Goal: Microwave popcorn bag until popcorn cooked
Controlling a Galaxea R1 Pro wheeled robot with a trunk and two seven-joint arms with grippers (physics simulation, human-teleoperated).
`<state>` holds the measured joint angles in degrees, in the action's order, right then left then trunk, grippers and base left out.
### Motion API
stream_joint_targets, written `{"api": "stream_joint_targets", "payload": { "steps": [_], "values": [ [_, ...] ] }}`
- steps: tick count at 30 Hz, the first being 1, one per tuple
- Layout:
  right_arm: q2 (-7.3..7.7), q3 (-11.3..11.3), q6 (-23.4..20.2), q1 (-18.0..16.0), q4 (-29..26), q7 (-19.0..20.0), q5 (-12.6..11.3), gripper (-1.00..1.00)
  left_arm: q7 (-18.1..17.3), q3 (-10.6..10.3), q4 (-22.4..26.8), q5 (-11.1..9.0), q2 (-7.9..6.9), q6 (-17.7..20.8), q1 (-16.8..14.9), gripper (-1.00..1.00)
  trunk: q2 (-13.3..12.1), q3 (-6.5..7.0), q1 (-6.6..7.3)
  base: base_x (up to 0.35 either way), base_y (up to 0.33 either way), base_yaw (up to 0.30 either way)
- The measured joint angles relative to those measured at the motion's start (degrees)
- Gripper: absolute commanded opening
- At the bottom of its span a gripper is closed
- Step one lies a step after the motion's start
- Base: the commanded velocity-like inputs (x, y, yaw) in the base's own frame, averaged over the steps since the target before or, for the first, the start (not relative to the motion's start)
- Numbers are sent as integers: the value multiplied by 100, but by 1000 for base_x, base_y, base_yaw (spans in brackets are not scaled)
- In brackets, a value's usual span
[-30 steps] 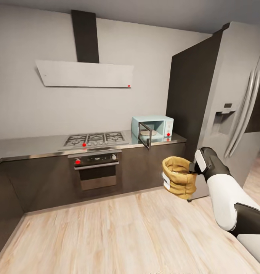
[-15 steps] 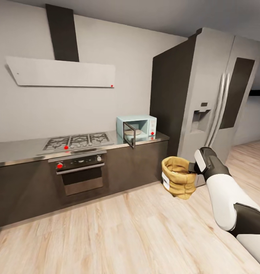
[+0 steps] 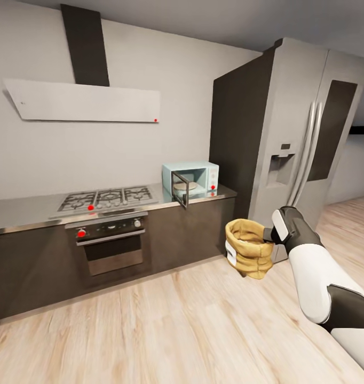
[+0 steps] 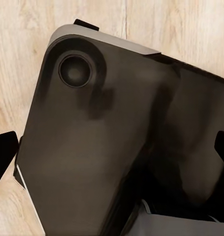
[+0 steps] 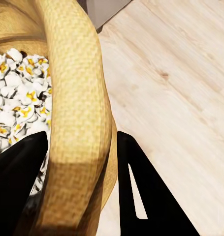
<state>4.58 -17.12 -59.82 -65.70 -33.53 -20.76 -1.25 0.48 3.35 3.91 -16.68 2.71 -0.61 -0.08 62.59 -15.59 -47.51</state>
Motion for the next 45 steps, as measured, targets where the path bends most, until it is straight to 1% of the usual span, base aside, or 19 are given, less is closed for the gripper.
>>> {"api": "stream_joint_targets", "payload": {
  "steps": [14,45],
  "values": [
    [9,1,1,0,0,-1,56,-100,0,3,0,-19,-9,-3,0,100,0,0,0,245,-135,0],
    [18,1,0,1,0,5,9,-100,0,3,0,-14,-9,-3,0,100,0,0,1,246,-1,0]
  ]
}}
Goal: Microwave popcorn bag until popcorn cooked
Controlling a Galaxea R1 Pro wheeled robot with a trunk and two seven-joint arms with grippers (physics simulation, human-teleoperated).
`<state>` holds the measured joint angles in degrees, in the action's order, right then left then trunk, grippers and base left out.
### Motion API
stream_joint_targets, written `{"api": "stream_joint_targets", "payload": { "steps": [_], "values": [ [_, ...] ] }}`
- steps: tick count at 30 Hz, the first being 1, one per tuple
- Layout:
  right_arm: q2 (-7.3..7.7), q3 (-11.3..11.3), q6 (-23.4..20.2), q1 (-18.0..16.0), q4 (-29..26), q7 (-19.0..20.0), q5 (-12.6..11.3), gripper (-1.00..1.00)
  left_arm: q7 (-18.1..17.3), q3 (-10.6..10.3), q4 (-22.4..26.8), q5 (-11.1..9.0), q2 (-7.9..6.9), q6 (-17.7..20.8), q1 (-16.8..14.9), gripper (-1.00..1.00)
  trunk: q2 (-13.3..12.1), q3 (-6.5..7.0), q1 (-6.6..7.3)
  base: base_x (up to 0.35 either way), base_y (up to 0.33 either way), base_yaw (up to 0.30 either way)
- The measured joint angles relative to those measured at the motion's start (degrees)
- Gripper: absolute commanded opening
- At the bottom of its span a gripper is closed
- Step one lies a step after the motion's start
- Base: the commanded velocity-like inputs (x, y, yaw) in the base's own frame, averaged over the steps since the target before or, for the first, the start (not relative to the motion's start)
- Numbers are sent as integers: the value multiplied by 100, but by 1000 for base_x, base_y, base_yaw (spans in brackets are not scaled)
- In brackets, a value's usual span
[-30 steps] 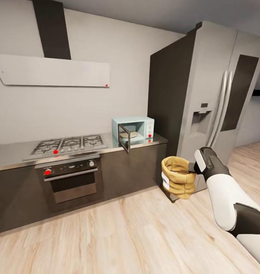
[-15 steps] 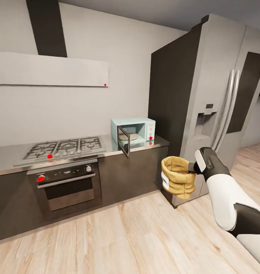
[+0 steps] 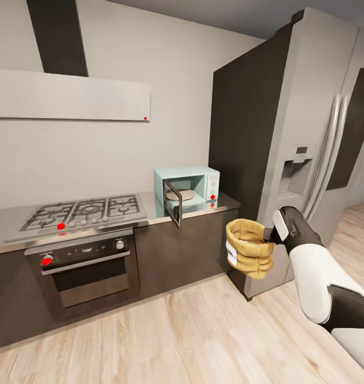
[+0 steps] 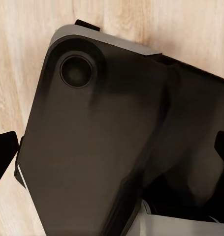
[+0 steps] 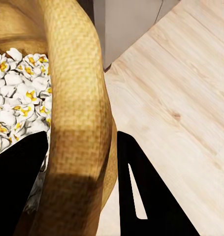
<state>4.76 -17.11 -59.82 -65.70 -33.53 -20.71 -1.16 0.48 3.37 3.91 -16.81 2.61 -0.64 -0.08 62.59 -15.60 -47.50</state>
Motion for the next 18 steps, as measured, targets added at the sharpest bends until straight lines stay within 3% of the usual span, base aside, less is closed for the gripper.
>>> {"api": "stream_joint_targets", "payload": {
  "steps": [18],
  "values": [
    [9,8,1,0,-9,11,56,-100,0,0,0,1,0,0,0,100,0,0,0,242,-23,0]
  ]
}}
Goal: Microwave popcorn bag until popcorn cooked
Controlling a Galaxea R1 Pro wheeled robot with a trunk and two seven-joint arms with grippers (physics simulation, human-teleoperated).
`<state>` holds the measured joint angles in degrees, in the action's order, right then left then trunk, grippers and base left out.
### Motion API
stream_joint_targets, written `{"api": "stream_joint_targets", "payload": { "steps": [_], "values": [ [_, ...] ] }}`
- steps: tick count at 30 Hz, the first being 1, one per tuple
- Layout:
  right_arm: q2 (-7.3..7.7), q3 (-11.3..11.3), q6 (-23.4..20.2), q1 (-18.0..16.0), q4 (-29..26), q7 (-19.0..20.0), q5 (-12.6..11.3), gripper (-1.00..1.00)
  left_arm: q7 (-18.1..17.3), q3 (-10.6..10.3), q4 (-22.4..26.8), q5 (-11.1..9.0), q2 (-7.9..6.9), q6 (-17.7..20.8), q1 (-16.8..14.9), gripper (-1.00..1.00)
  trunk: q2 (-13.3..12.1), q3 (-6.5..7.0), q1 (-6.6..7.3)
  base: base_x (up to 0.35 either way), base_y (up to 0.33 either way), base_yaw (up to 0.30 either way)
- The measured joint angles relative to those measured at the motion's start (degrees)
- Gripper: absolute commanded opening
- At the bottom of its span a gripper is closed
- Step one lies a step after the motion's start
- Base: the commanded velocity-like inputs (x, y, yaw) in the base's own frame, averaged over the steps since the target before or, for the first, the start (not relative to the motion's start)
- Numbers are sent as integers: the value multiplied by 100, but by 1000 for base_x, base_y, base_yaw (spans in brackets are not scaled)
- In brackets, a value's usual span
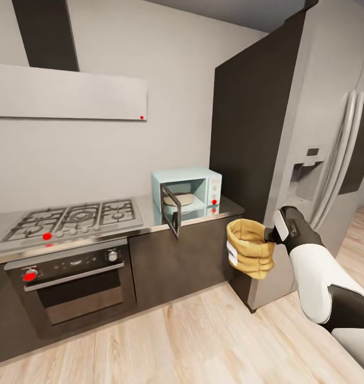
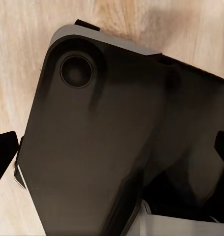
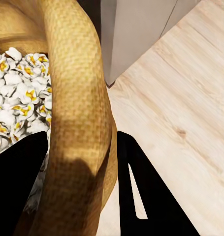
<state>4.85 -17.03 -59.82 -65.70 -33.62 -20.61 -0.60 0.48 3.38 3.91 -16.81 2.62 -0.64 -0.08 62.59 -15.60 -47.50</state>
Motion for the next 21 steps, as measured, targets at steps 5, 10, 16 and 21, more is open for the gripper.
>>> {"api": "stream_joint_targets", "payload": {
  "steps": [5,10,16,21],
  "values": [
    [-8,0,0,0,0,0,-1,-100,0,-1,0,-4,0,0,0,100,0,0,0,216,-136,0],
    [-19,2,2,-1,6,4,-42,-100,0,-2,-1,-6,0,0,0,100,0,0,0,206,-137,84],
    [-40,10,2,-1,142,1,-24,-100,0,0,-1,-6,0,0,0,100,1,0,-1,199,-136,262],
    [-26,10,2,-1,151,1,-22,-100,0,-3,-1,-6,0,0,0,100,1,0,-1,192,-132,270]
  ]
}}
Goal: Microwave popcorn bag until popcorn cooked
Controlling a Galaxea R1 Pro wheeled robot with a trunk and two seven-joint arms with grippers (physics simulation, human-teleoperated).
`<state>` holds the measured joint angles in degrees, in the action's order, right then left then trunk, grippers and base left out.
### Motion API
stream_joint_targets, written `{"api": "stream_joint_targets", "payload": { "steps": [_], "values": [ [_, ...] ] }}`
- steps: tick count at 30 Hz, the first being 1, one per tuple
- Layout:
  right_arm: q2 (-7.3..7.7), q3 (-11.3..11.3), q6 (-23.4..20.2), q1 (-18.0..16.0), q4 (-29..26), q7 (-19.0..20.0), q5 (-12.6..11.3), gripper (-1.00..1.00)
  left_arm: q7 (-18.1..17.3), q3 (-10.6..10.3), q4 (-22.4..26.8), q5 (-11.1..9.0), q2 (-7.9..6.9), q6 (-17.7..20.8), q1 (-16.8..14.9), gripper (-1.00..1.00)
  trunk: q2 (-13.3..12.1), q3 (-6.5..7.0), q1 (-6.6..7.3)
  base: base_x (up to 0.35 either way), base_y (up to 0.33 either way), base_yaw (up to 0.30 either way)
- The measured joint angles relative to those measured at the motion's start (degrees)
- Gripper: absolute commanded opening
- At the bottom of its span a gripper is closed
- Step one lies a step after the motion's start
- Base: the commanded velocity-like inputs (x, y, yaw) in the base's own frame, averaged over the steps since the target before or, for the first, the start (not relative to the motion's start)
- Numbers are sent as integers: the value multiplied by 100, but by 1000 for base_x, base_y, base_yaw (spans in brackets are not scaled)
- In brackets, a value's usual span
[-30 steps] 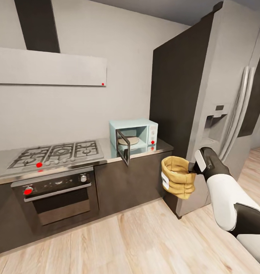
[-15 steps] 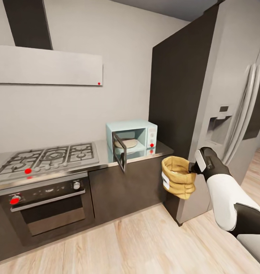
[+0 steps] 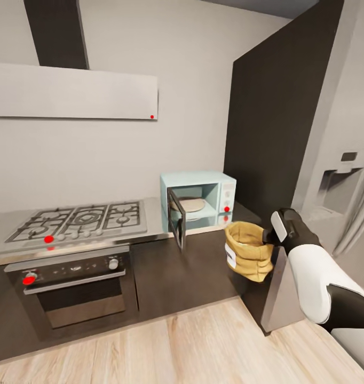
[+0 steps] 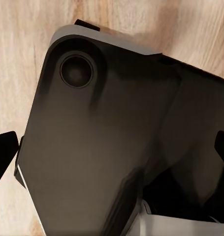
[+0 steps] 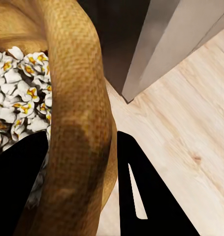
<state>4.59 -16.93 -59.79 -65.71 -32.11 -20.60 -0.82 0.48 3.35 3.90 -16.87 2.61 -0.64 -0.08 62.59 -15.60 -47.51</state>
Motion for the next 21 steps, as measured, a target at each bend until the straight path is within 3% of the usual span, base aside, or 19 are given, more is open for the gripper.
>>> {"api": "stream_joint_targets", "payload": {
  "steps": [10,21],
  "values": [
    [8,0,0,0,-3,2,-14,-100,0,-2,9,0,0,0,0,100,-1,0,-2,80,-54,254],
    [-32,-1,1,2,-30,102,-64,-100,-7,-3,10,10,0,0,0,100,-1,1,-2,0,0,14]
  ]
}}
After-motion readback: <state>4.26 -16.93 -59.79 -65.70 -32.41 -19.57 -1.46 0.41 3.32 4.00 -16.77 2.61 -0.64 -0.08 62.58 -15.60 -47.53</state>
